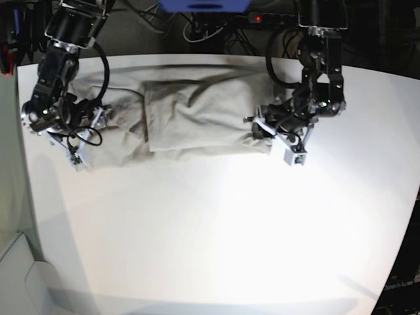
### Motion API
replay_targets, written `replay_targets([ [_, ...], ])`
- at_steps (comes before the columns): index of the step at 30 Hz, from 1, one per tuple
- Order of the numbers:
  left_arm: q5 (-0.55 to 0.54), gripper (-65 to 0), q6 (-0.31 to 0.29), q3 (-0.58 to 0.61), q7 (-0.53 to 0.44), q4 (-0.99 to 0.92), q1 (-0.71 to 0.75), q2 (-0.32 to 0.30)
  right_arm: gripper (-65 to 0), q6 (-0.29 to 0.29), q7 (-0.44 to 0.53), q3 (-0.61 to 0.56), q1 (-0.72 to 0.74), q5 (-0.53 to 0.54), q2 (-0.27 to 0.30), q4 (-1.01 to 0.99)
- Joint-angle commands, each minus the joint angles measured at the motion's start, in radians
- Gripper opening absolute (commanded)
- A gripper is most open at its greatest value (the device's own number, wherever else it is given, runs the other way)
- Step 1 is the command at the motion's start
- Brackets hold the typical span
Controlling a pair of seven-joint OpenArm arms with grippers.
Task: Layout the t-shirt on the table in an organized manner, then fold the t-shirt properly
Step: 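Grasp the folded bundle's ends with both grippers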
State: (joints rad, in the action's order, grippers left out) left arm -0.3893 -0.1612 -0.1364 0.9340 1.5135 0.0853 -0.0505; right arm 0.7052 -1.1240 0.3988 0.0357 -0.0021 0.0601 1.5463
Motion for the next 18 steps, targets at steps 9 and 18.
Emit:
replay_targets([
  [9,0.036,-47.3,0.004,-0.004,0.032,0.0,-0.012,-0.009,-65.0,-0.007,-0.04,-0.013,-0.004,-0.025,-0.044,-0.008],
  [18,0.033,-47.3,0.004,-0.006,0.032,0.008,-0.014,-0.016,-65.0,-0.007,-0.123,-0.067,-0.009,-0.025,-0.041,0.251],
])
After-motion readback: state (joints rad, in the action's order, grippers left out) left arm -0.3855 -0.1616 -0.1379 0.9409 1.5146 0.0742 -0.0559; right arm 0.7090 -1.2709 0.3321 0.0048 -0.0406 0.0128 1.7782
